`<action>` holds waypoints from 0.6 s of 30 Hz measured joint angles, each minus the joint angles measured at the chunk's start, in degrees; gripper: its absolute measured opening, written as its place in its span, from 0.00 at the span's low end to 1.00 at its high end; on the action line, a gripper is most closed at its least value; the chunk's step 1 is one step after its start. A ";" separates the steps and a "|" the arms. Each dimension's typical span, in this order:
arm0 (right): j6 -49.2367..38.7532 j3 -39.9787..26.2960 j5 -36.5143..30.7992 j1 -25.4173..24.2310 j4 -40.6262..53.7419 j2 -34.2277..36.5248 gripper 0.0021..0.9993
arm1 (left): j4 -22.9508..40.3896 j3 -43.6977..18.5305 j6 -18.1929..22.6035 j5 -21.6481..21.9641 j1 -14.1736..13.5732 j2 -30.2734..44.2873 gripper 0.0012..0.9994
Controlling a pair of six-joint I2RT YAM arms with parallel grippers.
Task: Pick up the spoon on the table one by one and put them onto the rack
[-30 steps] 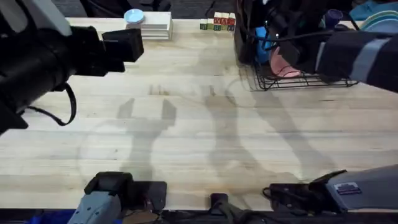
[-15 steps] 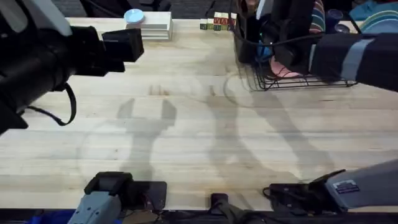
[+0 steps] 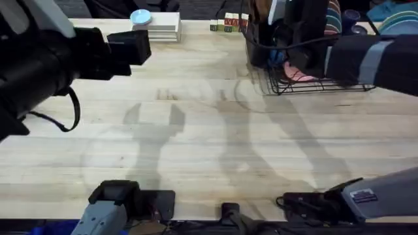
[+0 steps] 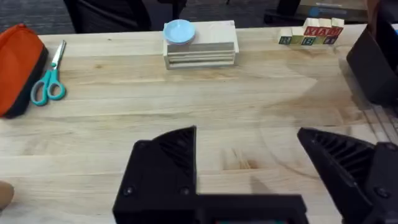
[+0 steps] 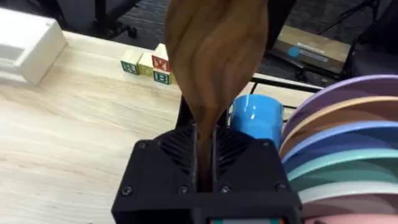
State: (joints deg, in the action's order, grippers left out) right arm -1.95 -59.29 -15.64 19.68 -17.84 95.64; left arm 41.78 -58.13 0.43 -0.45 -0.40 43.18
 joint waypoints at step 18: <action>-1.48 0.00 0.00 0.00 11.55 -11.86 0.50 | 0.00 0.00 0.00 0.00 0.00 0.00 0.99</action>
State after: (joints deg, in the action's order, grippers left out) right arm -3.42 -59.29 -15.64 19.68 -6.29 83.77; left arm 41.78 -58.13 0.43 -0.45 -0.40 43.18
